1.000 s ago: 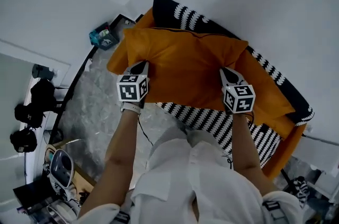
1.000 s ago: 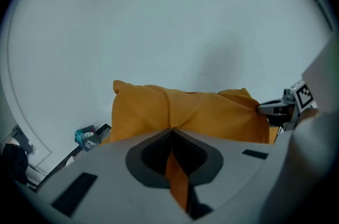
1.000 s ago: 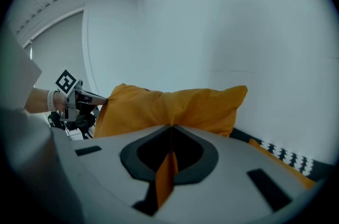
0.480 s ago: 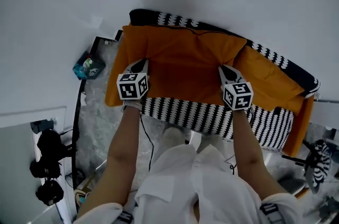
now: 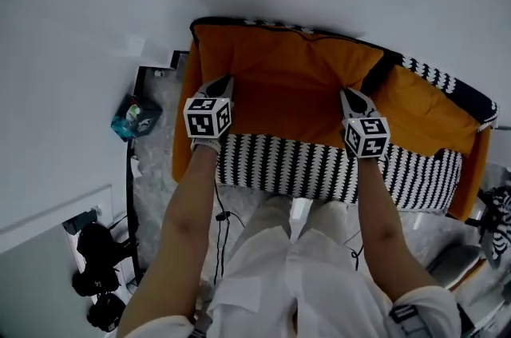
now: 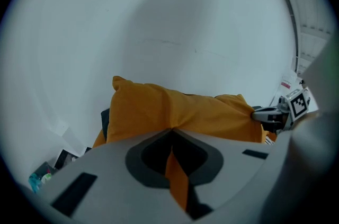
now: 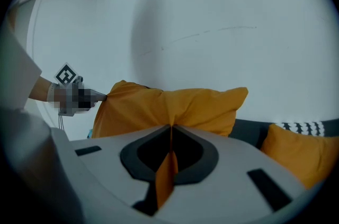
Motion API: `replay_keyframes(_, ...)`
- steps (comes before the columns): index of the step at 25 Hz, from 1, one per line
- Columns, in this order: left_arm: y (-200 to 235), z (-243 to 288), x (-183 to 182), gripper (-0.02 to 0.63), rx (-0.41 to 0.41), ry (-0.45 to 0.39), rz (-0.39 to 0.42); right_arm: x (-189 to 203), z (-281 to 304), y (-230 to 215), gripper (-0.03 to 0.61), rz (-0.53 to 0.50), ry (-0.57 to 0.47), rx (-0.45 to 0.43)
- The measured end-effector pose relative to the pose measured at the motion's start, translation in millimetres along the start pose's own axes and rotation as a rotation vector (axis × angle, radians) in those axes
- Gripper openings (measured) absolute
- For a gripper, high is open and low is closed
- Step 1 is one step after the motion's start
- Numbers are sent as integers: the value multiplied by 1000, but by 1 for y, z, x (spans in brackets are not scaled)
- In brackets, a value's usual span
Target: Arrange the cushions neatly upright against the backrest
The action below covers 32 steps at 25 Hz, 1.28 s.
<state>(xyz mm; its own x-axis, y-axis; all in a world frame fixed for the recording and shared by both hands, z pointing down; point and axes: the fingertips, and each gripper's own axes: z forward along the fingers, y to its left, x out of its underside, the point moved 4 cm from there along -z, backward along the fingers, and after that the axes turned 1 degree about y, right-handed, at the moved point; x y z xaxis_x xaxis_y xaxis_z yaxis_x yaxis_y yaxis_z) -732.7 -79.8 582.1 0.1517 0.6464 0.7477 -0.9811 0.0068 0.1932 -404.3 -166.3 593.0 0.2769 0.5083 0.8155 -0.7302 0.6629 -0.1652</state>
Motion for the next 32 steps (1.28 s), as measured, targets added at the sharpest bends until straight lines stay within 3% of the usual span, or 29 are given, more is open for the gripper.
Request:
replay_keyframes(6, 21, 31, -1, 21, 21, -34, 30, 1, 30, -3, 15, 4, -29, 48)
replay_keyframes(11, 37, 49, 13, 25, 20, -75, 0, 14, 49, 0, 18, -62, -25, 103)
replay_keyframes(17, 54, 74, 67, 25, -23, 76, -4, 74, 71, 10, 25, -124, 145, 108)
replay_keyframes(21, 59, 83, 98, 25, -28, 175, -12, 110, 78, 12, 28, -109, 268, 84)
replay_keyframes(32, 64, 100, 100, 25, -47, 209, -120, 115, 88, 4, 41, -40, 338, 24)
